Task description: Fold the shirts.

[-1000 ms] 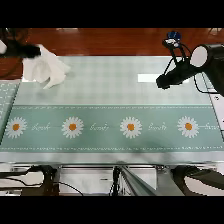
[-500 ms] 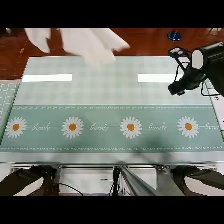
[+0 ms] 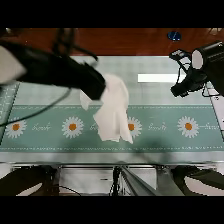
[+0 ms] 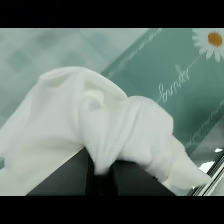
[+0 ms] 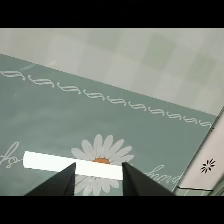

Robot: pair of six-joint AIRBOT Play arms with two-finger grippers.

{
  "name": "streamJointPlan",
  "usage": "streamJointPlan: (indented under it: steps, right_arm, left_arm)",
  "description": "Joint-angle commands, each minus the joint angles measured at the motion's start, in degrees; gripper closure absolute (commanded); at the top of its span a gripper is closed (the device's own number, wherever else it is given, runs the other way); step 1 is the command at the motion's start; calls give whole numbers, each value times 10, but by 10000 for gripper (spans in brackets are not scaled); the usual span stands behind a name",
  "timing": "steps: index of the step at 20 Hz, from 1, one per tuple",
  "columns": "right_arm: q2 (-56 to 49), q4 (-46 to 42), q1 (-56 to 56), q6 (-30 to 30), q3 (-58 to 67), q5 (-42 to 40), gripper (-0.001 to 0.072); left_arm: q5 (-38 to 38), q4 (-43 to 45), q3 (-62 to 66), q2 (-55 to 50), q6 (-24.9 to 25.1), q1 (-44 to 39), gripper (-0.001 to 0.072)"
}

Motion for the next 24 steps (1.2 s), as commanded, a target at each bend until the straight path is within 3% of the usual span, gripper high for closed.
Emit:
streamJointPlan:
  steps: [1, 4, 7, 8, 10, 13, 16, 17, 18, 19, 21, 24]
  right_arm:
    - [0, 3, 0, 0, 0, -5, 348]
    - [0, 9, 0, 4, 0, -14, 348]
    - [0, 24, 0, 4, 0, -17, 348]
    - [0, 28, 0, 4, 0, -16, 348]
    - [0, 31, 0, 4, 0, -14, 348]
    - [0, 31, 0, 4, 0, -17, 347]
    - [0, 34, 0, 5, 0, -35, 347]
    - [0, 38, 0, 5, 0, -40, 346]
    - [0, 46, 0, 4, 0, -45, 327]
    - [0, 58, 0, 2, 0, -49, 283]
    - [0, 90, 0, -5, 0, -56, 236]
    - [0, 121, 0, -5, 0, -59, 237]
  left_arm:
    - [126, -58, -183, -15, -1, -21, 679]
    - [171, -61, -231, -23, 14, -5, 656]
    - [140, -38, -172, -1, 27, 75, 254]
    - [125, -31, -151, 11, 27, 113, 225]
    - [88, -29, -137, 38, 28, 203, 225]
    - [-45, -51, -185, 56, 97, 337, 225]
    - [-110, -200, -315, 55, 179, 445, 224]
    - [-101, -244, -363, 54, 188, 472, 145]
    - [-91, -275, -401, 50, 193, 491, 60]
    - [-85, -294, -425, 42, 194, 501, 21]
    - [-83, -330, -447, 15, 215, 497, 22]
    - [-77, -402, -448, -43, 229, 470, 22]
